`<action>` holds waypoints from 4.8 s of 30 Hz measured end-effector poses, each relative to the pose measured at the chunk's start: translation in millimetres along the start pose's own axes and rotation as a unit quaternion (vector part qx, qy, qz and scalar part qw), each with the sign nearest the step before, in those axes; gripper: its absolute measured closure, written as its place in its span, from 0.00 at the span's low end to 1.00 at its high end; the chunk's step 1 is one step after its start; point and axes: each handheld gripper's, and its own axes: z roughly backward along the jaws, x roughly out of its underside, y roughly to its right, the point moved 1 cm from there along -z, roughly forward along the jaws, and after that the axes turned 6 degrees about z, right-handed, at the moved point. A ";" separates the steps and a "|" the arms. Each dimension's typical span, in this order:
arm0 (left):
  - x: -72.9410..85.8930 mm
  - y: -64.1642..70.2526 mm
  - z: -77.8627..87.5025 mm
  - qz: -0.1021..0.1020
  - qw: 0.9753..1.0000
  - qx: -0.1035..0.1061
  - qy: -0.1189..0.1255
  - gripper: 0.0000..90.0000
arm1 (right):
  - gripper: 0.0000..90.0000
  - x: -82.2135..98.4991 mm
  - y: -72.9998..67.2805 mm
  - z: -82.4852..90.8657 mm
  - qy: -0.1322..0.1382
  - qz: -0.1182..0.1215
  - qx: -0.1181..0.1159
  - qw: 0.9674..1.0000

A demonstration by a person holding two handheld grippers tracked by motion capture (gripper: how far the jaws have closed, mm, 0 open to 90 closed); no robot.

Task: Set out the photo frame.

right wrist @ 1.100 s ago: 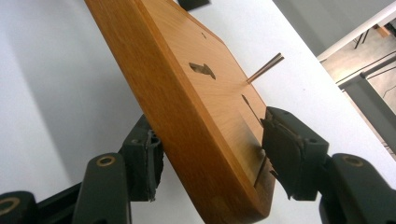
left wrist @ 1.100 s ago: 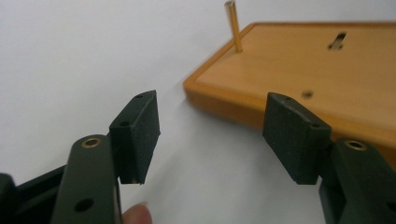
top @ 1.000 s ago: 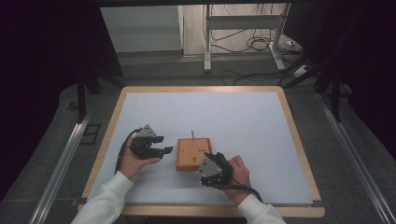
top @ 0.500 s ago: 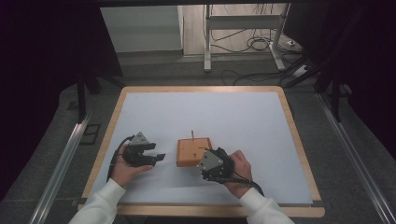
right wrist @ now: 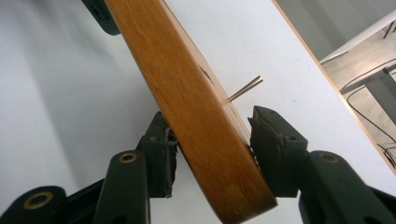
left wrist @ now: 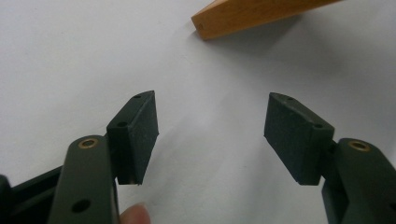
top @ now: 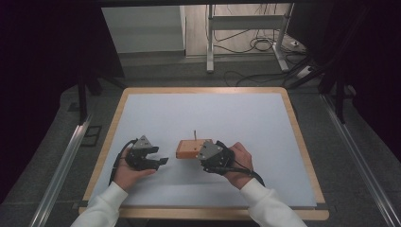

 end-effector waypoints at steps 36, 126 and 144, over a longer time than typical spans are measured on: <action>2.2 1.1 -6.5 0.001 1.000 0.007 -0.010 0.36 | 0.77 -30.0 13.4 16.5 0.000 0.044 -0.045 0.998; 0.2 3.9 -2.8 0.002 1.000 0.009 0.003 0.35 | 0.21 33.3 101.3 7.6 0.057 -0.238 0.034 0.969; -1.3 9.1 -3.0 0.002 1.000 0.006 0.004 0.34 | 0.92 98.8 23.2 37.1 0.089 -0.270 -0.010 0.959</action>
